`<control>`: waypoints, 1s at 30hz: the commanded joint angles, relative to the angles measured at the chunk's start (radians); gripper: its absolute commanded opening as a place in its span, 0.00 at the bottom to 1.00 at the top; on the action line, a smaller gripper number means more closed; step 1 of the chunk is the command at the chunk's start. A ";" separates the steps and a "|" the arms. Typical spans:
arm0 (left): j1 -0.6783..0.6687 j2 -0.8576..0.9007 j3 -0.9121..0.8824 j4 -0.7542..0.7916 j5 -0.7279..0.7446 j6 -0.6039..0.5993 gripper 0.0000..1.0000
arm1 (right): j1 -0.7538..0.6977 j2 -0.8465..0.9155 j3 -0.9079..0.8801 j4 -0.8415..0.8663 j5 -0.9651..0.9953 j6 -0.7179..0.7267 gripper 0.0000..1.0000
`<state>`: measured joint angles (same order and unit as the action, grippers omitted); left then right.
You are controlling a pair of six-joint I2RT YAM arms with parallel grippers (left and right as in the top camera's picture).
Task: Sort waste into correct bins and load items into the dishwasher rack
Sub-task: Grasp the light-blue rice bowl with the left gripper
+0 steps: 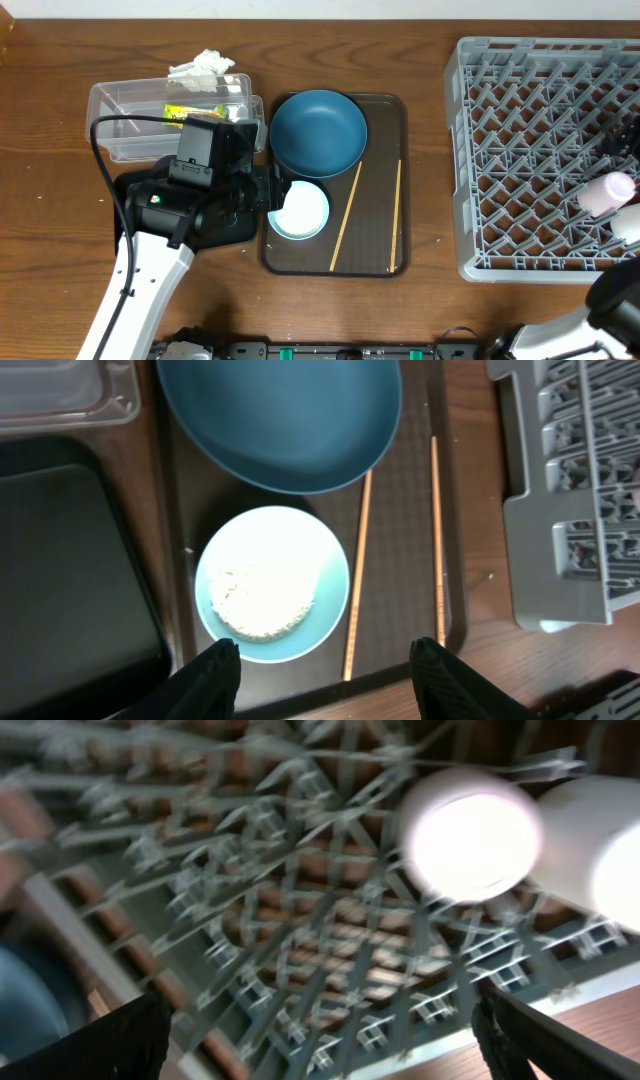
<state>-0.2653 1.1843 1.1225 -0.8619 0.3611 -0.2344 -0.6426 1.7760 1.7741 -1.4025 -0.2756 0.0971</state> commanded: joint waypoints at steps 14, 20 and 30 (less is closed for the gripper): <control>-0.180 0.257 -0.007 -0.008 -0.086 -0.040 0.60 | 0.554 -0.085 -0.034 -0.082 0.232 0.041 0.92; -0.251 0.393 -0.007 0.058 -0.086 -0.097 0.60 | 0.674 -0.084 -0.087 -0.051 0.254 0.052 0.93; -0.335 0.575 -0.007 0.140 -0.173 -0.142 0.54 | 0.711 -0.084 -0.148 -0.029 0.254 0.063 0.93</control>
<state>-0.5880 1.7226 1.1210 -0.7231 0.2478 -0.3443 0.0643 1.6947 1.6360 -1.4342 -0.0433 0.1417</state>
